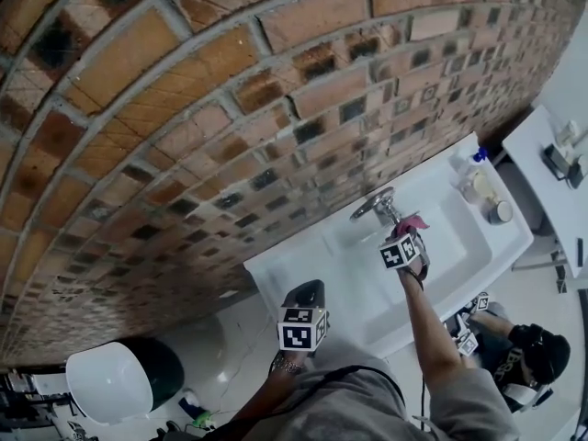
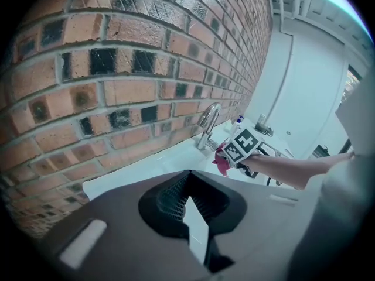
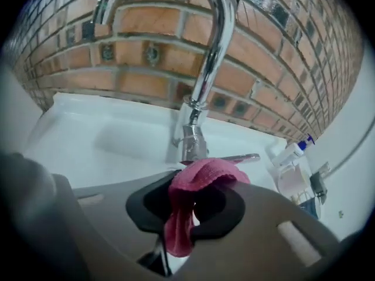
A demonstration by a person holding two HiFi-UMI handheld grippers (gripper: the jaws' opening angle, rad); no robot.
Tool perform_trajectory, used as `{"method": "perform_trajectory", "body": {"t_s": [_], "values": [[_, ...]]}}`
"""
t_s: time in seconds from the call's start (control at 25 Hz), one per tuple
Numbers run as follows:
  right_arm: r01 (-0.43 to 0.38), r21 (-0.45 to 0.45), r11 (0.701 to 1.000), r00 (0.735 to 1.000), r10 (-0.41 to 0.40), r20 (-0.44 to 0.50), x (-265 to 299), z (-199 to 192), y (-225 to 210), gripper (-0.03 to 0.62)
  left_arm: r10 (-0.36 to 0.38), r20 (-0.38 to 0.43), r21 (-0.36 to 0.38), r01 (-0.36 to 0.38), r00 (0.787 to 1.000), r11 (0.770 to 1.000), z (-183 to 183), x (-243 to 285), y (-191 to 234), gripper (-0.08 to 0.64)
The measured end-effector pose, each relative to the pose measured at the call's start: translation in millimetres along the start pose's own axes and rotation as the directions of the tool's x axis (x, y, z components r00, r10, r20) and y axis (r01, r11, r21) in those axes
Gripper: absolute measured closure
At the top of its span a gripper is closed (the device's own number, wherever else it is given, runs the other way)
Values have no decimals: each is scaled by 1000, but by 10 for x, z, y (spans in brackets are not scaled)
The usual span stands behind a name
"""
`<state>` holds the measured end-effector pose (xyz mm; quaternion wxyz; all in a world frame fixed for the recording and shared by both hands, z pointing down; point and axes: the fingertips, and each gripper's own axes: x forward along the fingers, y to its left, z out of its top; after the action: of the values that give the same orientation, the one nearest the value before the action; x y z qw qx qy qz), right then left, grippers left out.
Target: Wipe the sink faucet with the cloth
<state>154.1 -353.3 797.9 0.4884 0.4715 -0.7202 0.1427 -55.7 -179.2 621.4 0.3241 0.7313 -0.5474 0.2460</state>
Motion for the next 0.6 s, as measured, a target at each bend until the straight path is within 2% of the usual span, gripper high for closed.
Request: {"method": "perform_trajectory", "body": {"t_s": [0.08,0.2,0.28,0.32,0.4,0.48,0.6], "values": [[-64,-50,997,997,66,40,-71,45,108,531,-9,-2,12,9,1000,1000,5,15,-37,545],[-131,-146,981,973,155,170,-318,269,175,532,-11,-10,15,11,1000,1000,-3,38,-34,545],[-98,-97,991,960,119,252,-467,437,-30,534,-16,-10,16,16,1000,1000,-1,49,-50,545],[-73,-63,995,962,87,260,-475,493,-161,534,-19,-8,17,19,1000,1000,3,54,-56,545],[-67,-48,997,977,75,199,-321,521,-296,534,-21,-6,18,21,1000,1000,3,55,-54,545],[-94,-79,992,986,104,132,-138,536,-278,534,-21,-8,17,21,1000,1000,-16,32,-52,545],[-68,-144,987,991,84,105,-19,647,-305,534,-12,-5,10,12,1000,1000,-30,-20,-15,545]]}}
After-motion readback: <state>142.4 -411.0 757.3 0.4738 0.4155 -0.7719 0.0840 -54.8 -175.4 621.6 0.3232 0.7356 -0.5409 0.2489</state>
